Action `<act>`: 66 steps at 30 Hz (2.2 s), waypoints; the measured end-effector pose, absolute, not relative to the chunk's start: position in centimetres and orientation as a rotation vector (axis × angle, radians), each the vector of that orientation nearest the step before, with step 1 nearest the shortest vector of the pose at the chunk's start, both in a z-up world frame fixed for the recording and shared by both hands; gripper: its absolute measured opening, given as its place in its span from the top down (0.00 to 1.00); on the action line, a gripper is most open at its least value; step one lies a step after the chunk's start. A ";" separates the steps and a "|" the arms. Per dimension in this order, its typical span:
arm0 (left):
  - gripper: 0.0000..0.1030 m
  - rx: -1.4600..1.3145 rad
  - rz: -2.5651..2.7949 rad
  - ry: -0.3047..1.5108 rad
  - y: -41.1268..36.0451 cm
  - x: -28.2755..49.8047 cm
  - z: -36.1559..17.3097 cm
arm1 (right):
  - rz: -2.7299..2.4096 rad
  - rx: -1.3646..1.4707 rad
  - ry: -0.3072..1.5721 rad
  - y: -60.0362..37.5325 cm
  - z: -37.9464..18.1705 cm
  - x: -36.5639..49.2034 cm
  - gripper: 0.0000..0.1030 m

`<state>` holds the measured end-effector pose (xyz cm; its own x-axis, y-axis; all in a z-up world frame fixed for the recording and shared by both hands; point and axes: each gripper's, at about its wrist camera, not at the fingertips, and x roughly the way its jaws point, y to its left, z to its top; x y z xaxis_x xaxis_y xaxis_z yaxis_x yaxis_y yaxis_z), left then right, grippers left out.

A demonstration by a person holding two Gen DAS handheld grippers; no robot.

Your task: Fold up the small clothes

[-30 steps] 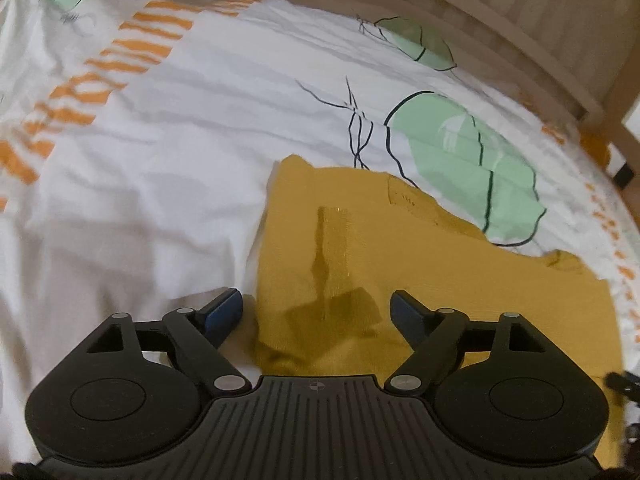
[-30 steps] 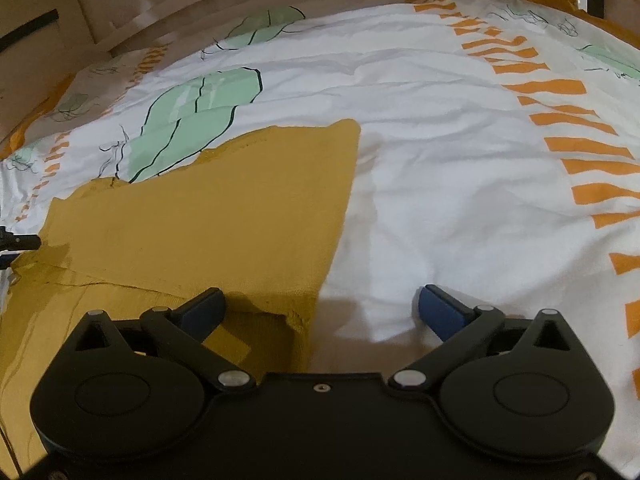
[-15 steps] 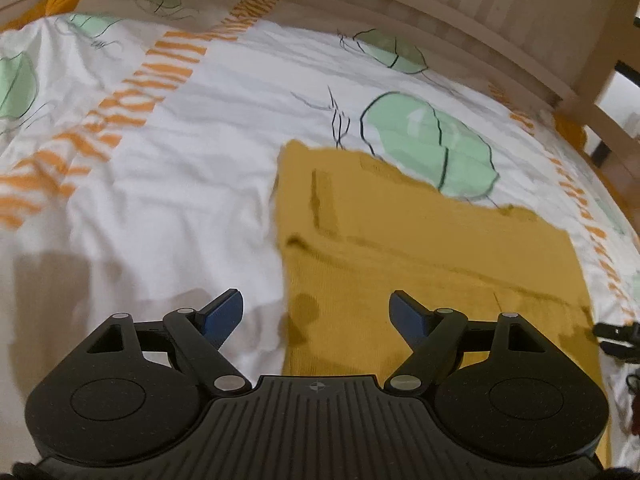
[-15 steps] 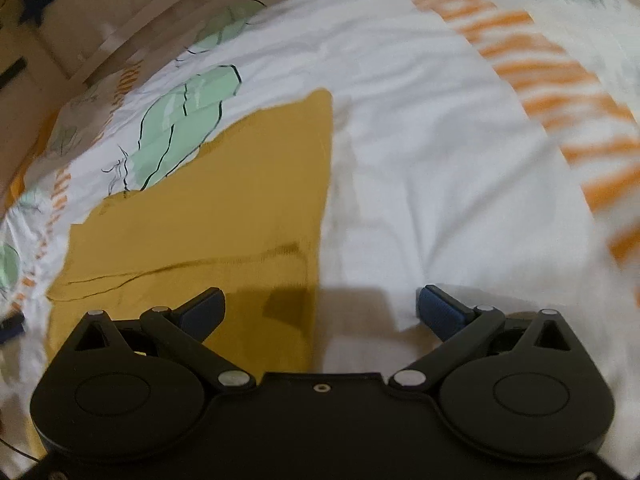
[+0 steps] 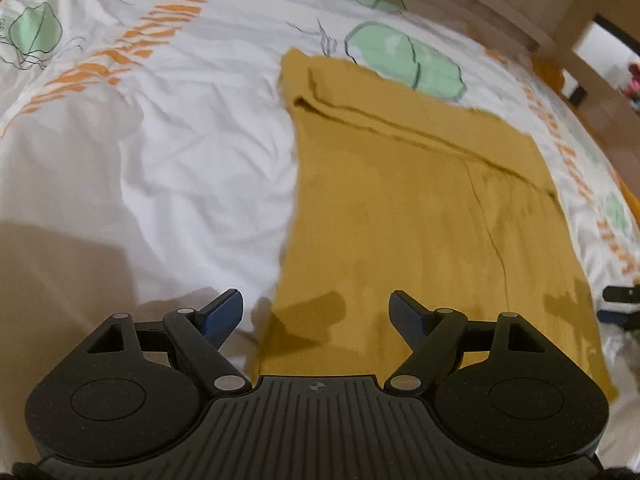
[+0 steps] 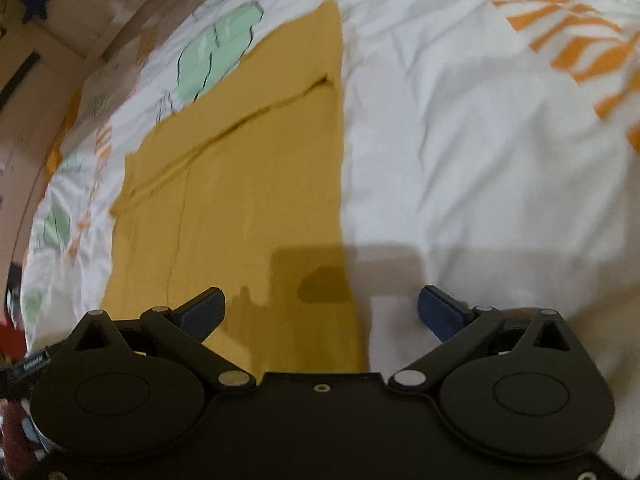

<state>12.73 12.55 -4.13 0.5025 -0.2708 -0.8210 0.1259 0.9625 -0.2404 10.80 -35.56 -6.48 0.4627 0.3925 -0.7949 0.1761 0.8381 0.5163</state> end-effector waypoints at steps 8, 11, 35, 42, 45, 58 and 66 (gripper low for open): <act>0.23 -0.193 -0.293 1.094 13.3 10.8 -4.5 | 0.209 0.605 1.280 -33.8 -6.3 8.6 0.01; 0.23 -0.172 -0.295 1.111 13.5 10.2 -4.7 | 0.230 0.577 1.296 -33.4 -6.0 7.4 0.01; 0.49 -0.043 -0.408 1.176 12.3 8.5 -6.3 | 0.305 0.513 1.294 -33.2 -6.4 6.2 0.01; 0.79 -0.092 -0.388 1.186 13.1 8.4 -6.1 | 0.285 0.499 1.296 -33.6 -6.2 5.7 0.29; 0.93 -0.122 -0.403 1.190 13.3 8.2 -6.1 | 0.270 0.524 1.313 -34.1 -6.5 5.4 0.51; 0.94 -0.223 -0.401 0.986 14.0 7.2 -2.2 | 0.368 0.608 1.165 -34.5 -4.2 4.4 0.84; 0.94 -0.330 -0.401 0.866 14.4 9.7 1.3 | 0.388 0.718 0.981 -36.3 -1.6 5.4 0.85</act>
